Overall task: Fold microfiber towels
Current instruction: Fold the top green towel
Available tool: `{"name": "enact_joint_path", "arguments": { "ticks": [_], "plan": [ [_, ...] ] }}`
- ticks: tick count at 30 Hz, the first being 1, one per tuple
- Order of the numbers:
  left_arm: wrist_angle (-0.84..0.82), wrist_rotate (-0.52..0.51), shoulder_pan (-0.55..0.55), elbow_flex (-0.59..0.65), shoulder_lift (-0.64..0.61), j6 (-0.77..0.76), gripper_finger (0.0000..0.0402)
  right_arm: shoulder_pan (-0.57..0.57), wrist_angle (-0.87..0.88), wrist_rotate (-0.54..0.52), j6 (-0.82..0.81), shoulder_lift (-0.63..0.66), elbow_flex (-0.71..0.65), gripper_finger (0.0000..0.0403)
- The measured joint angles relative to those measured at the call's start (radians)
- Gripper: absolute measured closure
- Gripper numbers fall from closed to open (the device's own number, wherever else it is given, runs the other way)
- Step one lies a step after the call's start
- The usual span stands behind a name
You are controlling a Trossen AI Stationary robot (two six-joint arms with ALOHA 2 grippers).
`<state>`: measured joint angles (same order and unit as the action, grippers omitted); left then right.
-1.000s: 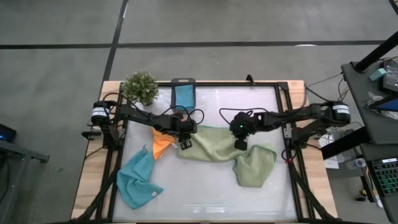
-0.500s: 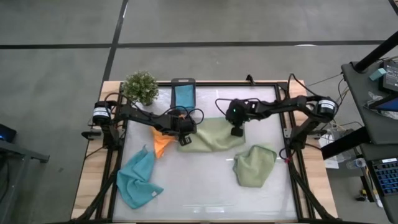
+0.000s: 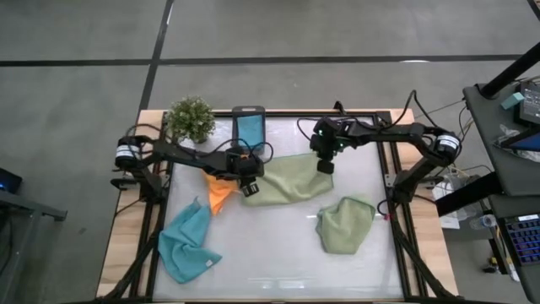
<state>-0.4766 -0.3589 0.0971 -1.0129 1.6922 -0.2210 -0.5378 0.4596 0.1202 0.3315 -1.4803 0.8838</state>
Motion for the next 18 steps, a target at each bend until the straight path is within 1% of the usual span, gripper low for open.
{"name": "enact_joint_path", "arguments": {
  "ticks": [4, 7, 10, 13, 15, 18],
  "plan": [
    [-0.053, 0.004, 0.0, 0.007, -0.082, 0.023, 0.0276, -0.044, -0.002, 0.082, -0.049, 0.0, 0.006, 0.0336],
    [-0.109, 0.01, 0.0, 0.008, -0.142, 0.058, 0.0276, -0.085, -0.023, 0.087, -0.081, 0.0, -0.011, 0.0302],
    [-0.13, 0.015, -0.001, 0.017, -0.195, 0.111, 0.0276, -0.136, -0.057, 0.089, -0.128, -0.002, -0.038, 0.0277],
    [-0.121, 0.048, -0.001, 0.042, -0.249, 0.16, 0.0276, -0.18, -0.107, 0.089, -0.179, -0.013, -0.068, 0.0258],
    [-0.088, 0.075, -0.001, 0.076, -0.286, 0.183, 0.0276, -0.194, -0.142, 0.093, -0.183, -0.02, -0.088, 0.0247],
    [-0.034, 0.105, -0.001, 0.133, -0.346, 0.193, 0.0276, -0.199, -0.186, 0.127, -0.198, -0.03, -0.103, 0.0234]
  ]
}}
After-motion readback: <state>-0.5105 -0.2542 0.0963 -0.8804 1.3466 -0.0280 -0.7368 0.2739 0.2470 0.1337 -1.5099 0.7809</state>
